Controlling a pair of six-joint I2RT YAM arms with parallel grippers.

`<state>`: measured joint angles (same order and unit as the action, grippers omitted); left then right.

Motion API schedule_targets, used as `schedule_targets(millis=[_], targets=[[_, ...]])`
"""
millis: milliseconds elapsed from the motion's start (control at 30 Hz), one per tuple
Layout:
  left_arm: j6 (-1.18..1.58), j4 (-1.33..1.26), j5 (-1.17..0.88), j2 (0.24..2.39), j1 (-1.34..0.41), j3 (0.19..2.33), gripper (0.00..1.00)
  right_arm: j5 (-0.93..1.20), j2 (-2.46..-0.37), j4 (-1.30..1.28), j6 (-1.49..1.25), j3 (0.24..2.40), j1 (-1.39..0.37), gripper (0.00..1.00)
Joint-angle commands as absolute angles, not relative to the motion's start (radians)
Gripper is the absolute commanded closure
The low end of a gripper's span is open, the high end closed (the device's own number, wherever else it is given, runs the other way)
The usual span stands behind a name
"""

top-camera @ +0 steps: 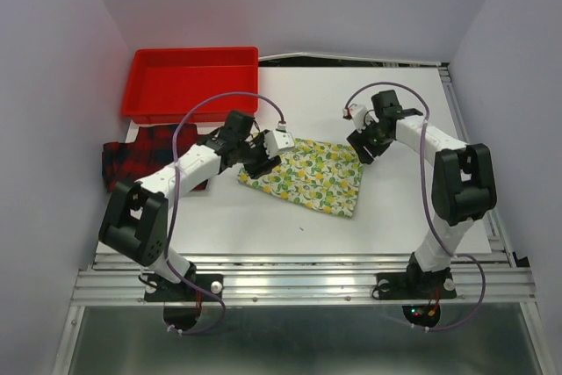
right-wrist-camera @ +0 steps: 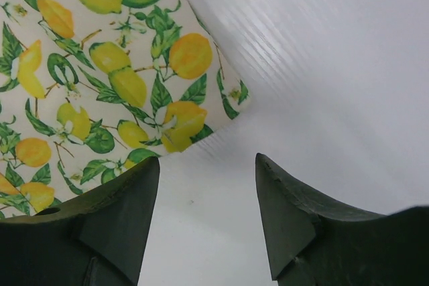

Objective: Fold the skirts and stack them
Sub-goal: Fold the skirt

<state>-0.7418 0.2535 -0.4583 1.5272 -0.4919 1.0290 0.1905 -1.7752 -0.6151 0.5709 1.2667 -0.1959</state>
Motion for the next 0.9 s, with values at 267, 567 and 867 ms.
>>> schedule_targets(millis=[267,567,867], targets=[[-0.729,0.25,-0.433,1.431,-0.488,1.0,0.41,0.382,-1.81,-0.663,0.767,1.374,-0.195,0.34],[-0.727,0.244,-0.426,1.45,-0.488,1.005,0.41,0.381,-1.885,-0.707,0.857,1.39,-0.204,0.47],[-0.793,0.259,-0.463,1.371,-0.495,0.945,0.38,0.34,-1.982,-0.696,0.787,1.428,-0.204,0.99]])
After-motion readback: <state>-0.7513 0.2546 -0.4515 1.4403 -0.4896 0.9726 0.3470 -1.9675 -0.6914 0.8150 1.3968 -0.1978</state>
